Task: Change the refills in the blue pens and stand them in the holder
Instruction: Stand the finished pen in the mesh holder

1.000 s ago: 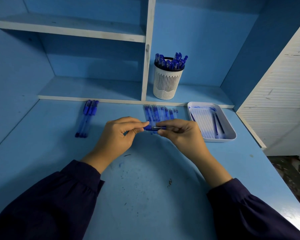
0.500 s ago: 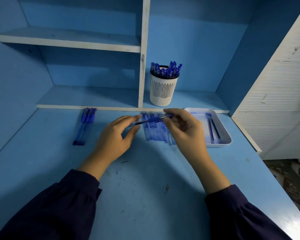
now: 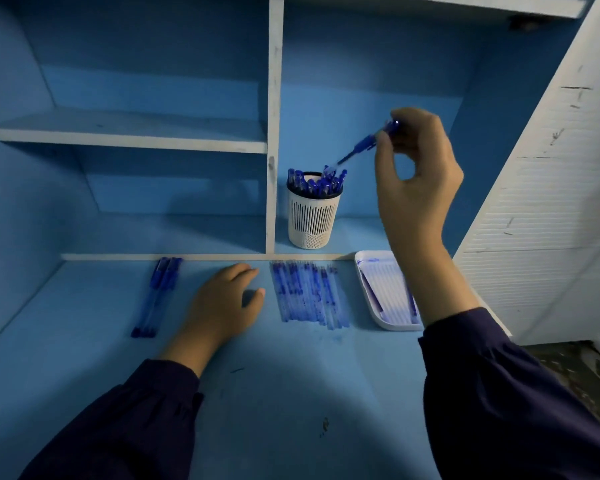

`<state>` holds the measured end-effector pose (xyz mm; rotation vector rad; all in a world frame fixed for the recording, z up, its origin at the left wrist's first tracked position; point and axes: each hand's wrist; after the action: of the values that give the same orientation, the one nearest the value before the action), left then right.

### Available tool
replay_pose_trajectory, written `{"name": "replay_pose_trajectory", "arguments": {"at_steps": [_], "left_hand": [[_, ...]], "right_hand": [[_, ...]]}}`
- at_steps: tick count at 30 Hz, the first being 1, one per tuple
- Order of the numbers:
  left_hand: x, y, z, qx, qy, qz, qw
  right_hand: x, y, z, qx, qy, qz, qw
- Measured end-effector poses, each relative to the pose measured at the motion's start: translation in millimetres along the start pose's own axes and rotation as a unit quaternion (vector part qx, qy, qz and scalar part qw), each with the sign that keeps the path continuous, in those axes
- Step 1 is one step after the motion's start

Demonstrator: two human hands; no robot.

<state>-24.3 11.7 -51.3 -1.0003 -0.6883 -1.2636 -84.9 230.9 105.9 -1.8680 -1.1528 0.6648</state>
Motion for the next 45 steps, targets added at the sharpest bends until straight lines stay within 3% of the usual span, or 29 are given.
{"name": "replay_pose_trajectory", "arguments": {"at_steps": [4, 8, 11, 15, 23, 26, 29, 35, 40, 45], "left_hand": [[-3, -2, -4, 0.007, 0.011, -0.001, 1.0], [-4, -3, -6, 0.004, 0.013, -0.009, 1.0], [-2, -1, -6, 0.0, 0.015, -0.01, 1.0], [-1, 0, -5, 0.001, 0.005, 0.003, 1.0], [-2, 1, -1, 0.001, -0.003, 0.015, 1.0], [4, 12, 3, 0.001, 0.015, 0.016, 1.0], [9, 27, -4, -0.039, 0.009, 0.037, 0.999], [44, 53, -24, -0.036, -0.045, 0.106, 0.993], [67, 76, -59, 0.019, -0.055, 0.139, 0.989], [79, 89, -88, 0.085, -0.066, 0.114, 0.988]], "right_hand": [[-27, -23, 11, 0.03, 0.033, -0.018, 0.999], [-56, -29, 34, -0.009, 0.07, -0.109, 0.991], [-72, -22, 57, -0.05, 0.155, -0.216, 0.963], [-78, -12, 76, -0.022, 0.235, -0.305, 0.923], [-51, 21, 52, -0.008, 0.151, -0.221, 0.964], [-43, 53, 40, -0.025, 0.121, -0.229, 0.965], [-40, 91, 32, -0.056, 0.117, -0.282, 0.951], [-57, 152, 15, -0.048, 0.116, -0.411, 0.903], [-82, 176, 2, 0.005, 0.123, -0.501, 0.856], [-107, 192, -12, -0.009, 0.104, -0.544, 0.833]]}}
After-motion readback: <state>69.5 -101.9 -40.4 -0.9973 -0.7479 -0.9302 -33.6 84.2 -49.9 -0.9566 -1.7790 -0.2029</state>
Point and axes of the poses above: each hand's wrist, its own y-axis away from the middle knuckle, its own x-axis out of the back of the hand, z = x × y, and after that the axes turned 8 degrees about -x, right-handed
